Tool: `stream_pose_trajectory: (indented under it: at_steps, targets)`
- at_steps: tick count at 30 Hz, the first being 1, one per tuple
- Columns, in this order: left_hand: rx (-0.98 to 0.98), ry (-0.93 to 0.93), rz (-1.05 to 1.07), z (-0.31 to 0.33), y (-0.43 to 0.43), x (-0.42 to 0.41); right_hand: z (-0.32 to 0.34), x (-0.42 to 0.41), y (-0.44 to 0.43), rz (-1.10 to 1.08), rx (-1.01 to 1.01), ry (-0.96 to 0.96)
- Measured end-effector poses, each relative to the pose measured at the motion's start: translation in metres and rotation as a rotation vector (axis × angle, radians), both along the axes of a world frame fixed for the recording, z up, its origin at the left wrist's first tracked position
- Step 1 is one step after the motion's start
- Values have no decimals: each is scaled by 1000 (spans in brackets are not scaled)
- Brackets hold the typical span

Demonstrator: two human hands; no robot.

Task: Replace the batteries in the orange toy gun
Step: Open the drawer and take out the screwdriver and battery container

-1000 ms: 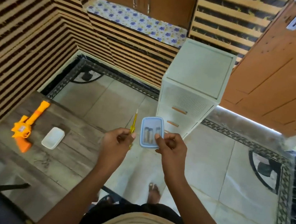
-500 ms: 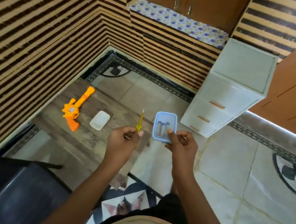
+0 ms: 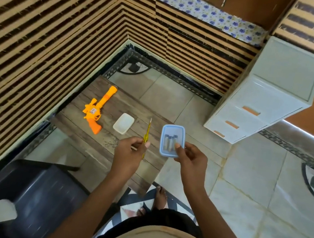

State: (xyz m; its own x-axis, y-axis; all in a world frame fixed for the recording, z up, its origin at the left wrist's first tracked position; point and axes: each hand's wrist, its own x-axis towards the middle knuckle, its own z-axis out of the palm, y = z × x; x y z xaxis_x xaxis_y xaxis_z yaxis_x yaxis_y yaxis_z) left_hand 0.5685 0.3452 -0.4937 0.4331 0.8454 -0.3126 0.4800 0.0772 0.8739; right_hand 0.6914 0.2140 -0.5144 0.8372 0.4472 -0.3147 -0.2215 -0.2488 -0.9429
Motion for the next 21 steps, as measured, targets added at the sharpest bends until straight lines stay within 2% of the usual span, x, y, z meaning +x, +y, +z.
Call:
stream_pose_trajectory:
  at_steps: [8,15,21]
  targets:
    - [74,25,28,4,43,16,-15,27,53,12,24,32]
    - [-18,12,26,-19,102,18,-27,21,104,-63,45,49]
    - [-46,-3,-94,-41,177,17,-33,-6,158,-191,22,88]
